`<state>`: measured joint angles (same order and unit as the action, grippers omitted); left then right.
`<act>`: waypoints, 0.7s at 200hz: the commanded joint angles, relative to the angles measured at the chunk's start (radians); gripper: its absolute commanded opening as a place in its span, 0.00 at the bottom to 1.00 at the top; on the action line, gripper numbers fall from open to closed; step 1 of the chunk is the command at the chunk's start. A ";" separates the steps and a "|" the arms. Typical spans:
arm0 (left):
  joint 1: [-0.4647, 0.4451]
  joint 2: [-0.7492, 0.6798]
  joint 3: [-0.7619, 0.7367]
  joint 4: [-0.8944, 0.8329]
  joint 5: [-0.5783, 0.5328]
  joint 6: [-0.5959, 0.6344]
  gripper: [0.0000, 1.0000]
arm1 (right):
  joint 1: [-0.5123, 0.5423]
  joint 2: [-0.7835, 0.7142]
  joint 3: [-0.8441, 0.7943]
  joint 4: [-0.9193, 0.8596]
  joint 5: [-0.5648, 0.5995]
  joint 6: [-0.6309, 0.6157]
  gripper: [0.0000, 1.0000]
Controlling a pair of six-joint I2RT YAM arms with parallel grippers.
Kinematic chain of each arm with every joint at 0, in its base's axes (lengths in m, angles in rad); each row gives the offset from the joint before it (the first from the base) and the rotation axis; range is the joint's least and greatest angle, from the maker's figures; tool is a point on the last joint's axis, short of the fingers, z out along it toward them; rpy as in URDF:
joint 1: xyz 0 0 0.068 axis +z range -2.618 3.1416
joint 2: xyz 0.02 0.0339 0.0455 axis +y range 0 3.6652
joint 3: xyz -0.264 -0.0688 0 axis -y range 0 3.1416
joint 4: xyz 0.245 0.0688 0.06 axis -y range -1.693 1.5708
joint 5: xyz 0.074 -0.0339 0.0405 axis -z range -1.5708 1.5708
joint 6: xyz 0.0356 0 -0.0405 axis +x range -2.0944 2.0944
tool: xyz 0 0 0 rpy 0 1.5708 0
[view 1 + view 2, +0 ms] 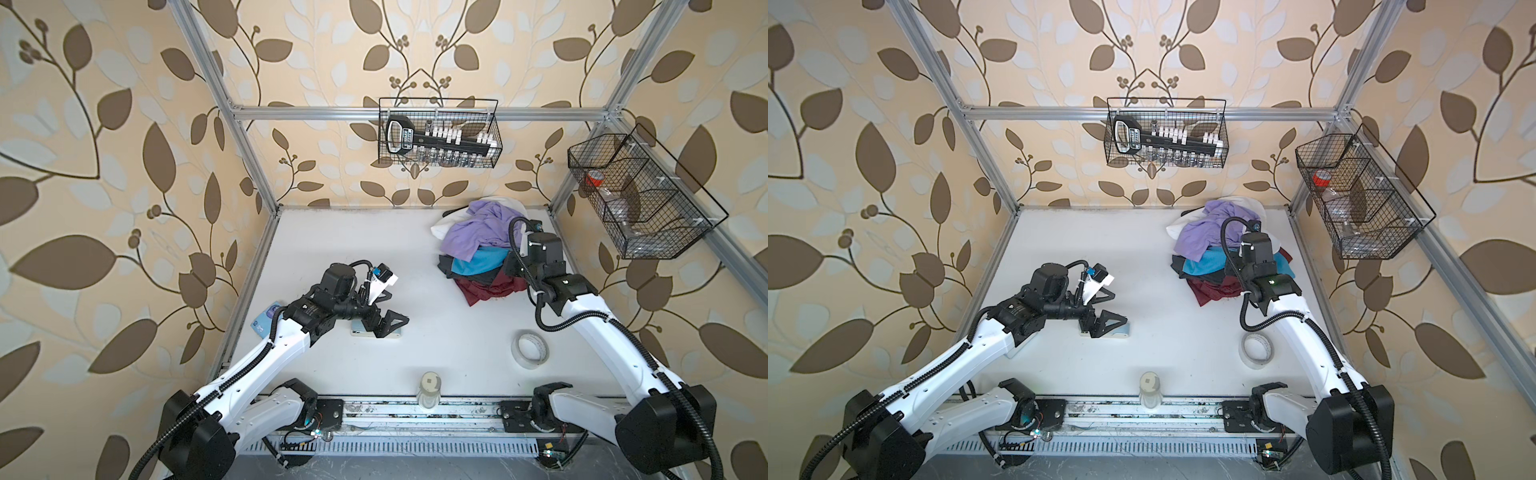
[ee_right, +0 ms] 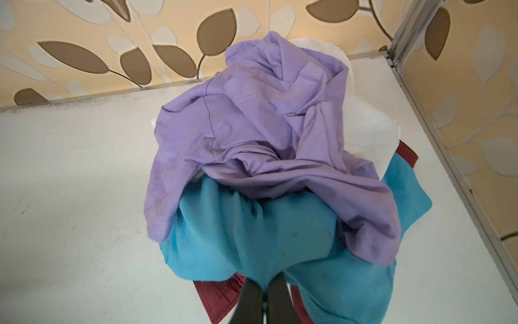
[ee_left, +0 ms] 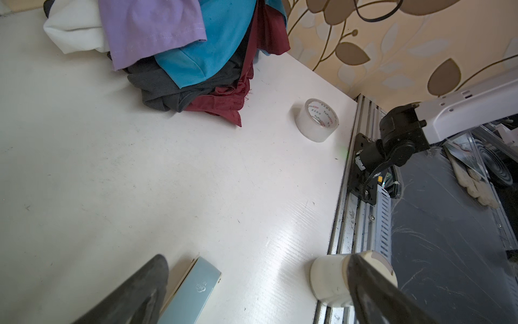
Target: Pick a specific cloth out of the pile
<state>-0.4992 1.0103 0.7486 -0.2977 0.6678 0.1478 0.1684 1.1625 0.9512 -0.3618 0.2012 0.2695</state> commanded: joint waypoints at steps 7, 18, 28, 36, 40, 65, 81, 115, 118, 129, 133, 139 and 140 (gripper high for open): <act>-0.016 -0.038 0.014 -0.003 -0.014 0.019 0.99 | 0.006 0.023 0.015 -0.006 -0.033 -0.013 0.00; -0.017 -0.041 0.013 -0.003 -0.016 0.021 0.99 | 0.006 0.052 0.009 -0.008 -0.054 -0.016 0.00; -0.020 -0.043 0.012 -0.005 -0.017 0.022 0.99 | 0.005 0.083 0.002 -0.008 -0.064 -0.017 0.00; -0.022 -0.044 0.011 -0.005 -0.019 0.024 0.99 | 0.005 0.109 -0.001 -0.007 -0.069 -0.019 0.01; -0.022 -0.045 0.011 -0.005 -0.020 0.024 0.99 | 0.006 0.124 -0.004 -0.008 -0.071 -0.021 0.01; -0.026 -0.047 0.008 -0.007 -0.023 0.027 0.99 | 0.005 0.205 0.001 -0.007 -0.091 -0.024 0.04; -0.027 -0.048 0.008 -0.007 -0.027 0.029 0.99 | 0.005 0.243 0.012 -0.002 -0.110 -0.022 0.12; -0.028 -0.050 0.006 -0.007 -0.027 0.030 0.99 | 0.005 0.272 0.019 0.012 -0.137 -0.012 0.44; -0.028 -0.050 0.006 -0.006 -0.027 0.030 0.99 | 0.005 0.270 0.018 0.014 -0.138 -0.011 0.46; -0.029 -0.050 0.006 -0.007 -0.025 0.030 0.99 | 0.005 0.265 0.019 0.018 -0.141 -0.009 0.51; -0.029 -0.049 0.006 -0.007 -0.025 0.030 0.99 | 0.005 0.263 0.019 0.020 -0.143 -0.008 0.53; -0.029 -0.050 0.006 -0.007 -0.025 0.031 0.99 | 0.005 0.259 0.019 0.023 -0.146 -0.007 0.55; -0.029 -0.050 0.006 -0.006 -0.025 0.031 0.99 | 0.005 0.259 0.019 0.023 -0.146 -0.007 0.56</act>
<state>-0.5186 0.9825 0.7483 -0.3061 0.6441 0.1555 0.1684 1.4288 0.9512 -0.3561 0.0807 0.2604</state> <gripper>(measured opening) 0.989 0.520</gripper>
